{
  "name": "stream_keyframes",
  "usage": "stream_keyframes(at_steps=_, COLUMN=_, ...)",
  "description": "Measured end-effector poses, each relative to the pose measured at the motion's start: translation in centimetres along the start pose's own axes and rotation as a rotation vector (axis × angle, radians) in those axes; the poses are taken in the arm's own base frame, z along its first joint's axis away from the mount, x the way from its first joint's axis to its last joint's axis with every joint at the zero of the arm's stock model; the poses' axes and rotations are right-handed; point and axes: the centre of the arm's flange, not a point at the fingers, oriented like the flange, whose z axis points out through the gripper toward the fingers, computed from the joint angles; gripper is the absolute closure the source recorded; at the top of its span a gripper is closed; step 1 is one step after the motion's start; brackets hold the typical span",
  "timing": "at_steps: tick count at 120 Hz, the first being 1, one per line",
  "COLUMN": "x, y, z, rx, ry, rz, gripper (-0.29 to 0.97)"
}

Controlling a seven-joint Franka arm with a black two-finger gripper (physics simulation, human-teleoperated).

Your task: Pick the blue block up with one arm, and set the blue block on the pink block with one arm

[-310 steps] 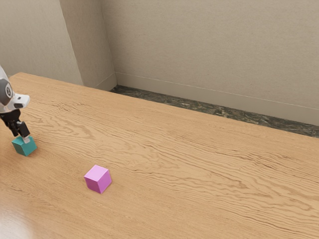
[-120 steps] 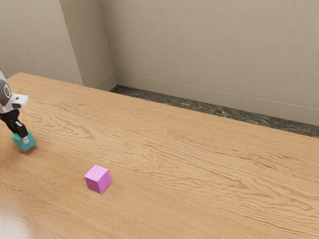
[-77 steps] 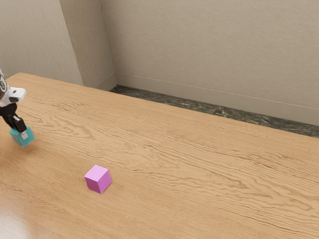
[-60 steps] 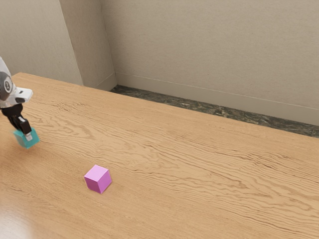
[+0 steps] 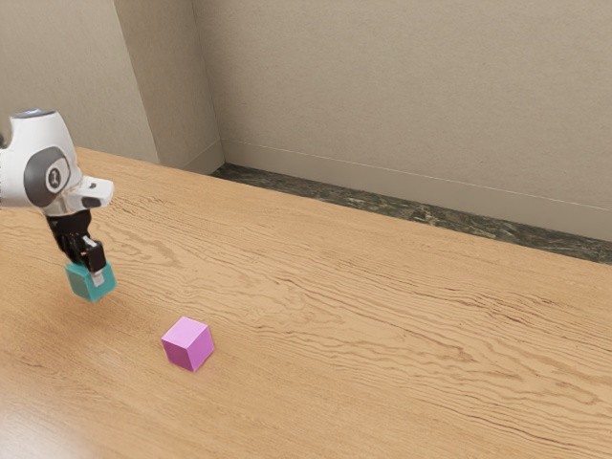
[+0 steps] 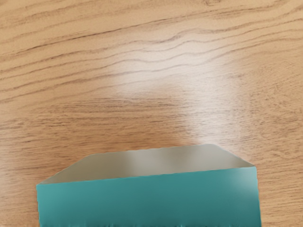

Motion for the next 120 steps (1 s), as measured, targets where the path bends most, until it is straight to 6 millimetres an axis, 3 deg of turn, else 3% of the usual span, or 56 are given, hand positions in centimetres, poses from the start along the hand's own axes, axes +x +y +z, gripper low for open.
stream_keyframes(at_steps=38, x=1.3, y=7.0, z=-0.4, rx=0.028, ry=-0.006, rz=-0.058, gripper=0.34)
stream_keyframes(at_steps=83, x=2.9, y=18.4, z=-2.0, rx=0.045, ry=0.014, rz=-0.019, gripper=0.34)
stream_keyframes(at_steps=107, x=1.2, y=19.4, z=-1.4, rx=0.044, ry=0.015, rz=-0.074, gripper=0.34)
stream_keyframes(at_steps=120, x=1.2, y=20.8, z=-1.0, rx=0.047, ry=0.021, rz=-0.073, gripper=0.34)
